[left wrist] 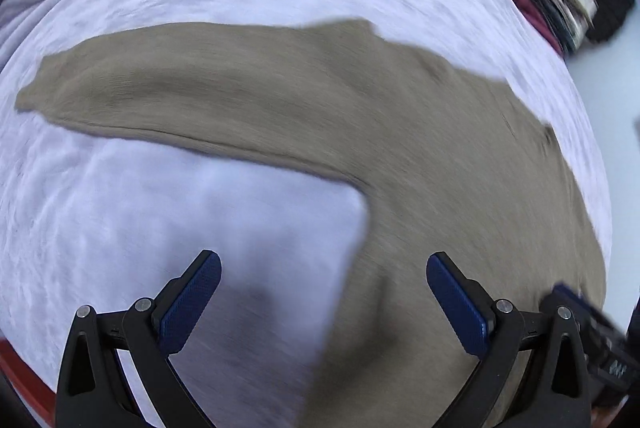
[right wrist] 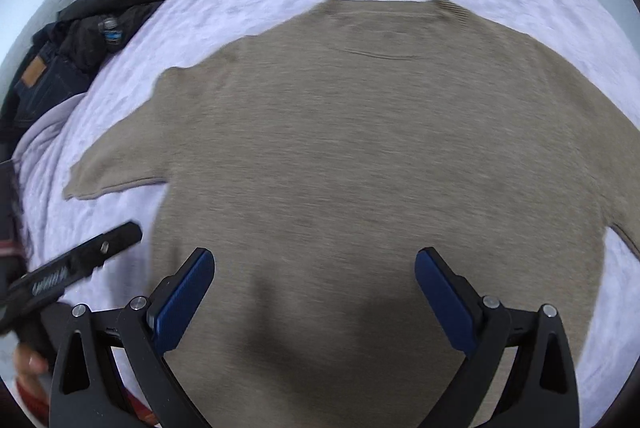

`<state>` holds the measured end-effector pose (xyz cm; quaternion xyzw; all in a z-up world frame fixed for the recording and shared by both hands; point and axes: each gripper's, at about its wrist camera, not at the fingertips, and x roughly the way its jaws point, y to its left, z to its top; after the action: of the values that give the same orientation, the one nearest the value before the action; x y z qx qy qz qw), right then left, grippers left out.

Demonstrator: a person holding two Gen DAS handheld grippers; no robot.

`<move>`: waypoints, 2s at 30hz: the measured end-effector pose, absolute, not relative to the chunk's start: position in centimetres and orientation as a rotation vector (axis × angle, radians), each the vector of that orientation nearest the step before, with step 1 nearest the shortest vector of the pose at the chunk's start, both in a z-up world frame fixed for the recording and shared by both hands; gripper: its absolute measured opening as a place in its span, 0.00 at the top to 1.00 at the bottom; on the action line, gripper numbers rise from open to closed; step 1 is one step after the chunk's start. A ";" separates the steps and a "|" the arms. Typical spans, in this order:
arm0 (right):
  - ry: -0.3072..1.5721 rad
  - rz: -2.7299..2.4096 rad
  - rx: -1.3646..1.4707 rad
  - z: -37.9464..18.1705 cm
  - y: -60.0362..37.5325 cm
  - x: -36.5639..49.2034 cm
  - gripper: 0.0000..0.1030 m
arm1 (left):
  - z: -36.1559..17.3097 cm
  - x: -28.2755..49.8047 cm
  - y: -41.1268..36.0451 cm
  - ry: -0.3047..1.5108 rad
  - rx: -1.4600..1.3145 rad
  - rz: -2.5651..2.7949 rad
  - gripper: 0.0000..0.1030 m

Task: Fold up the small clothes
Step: 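Reach the left tool to the sweater sleeve cuff and grasp it, then fold the held sleeve across the sweater body with the left tool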

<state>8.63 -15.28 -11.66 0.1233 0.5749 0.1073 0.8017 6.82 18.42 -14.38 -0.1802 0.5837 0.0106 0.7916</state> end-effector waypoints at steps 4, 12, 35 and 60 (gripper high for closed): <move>1.236 0.341 0.278 -11.8 -12.2 9.3 0.09 | -15.8 7.4 27.2 1.159 -0.574 0.152 0.00; 1.269 0.496 0.287 -12.1 -6.9 9.1 0.09 | -21.5 8.5 36.7 1.010 -1.046 0.160 0.00; 1.280 0.544 0.342 -13.1 -8.1 9.6 0.27 | -10.8 12.7 29.4 0.757 -0.747 -0.084 0.89; 1.185 0.132 0.558 -14.4 -31.3 8.1 0.27 | -12.4 13.8 -5.1 1.053 -0.231 -0.441 0.37</move>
<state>8.08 -31.32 -14.43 0.2594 0.5506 0.0612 0.7911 13.76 -5.08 -12.42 -0.1089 0.4971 -0.2083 0.8352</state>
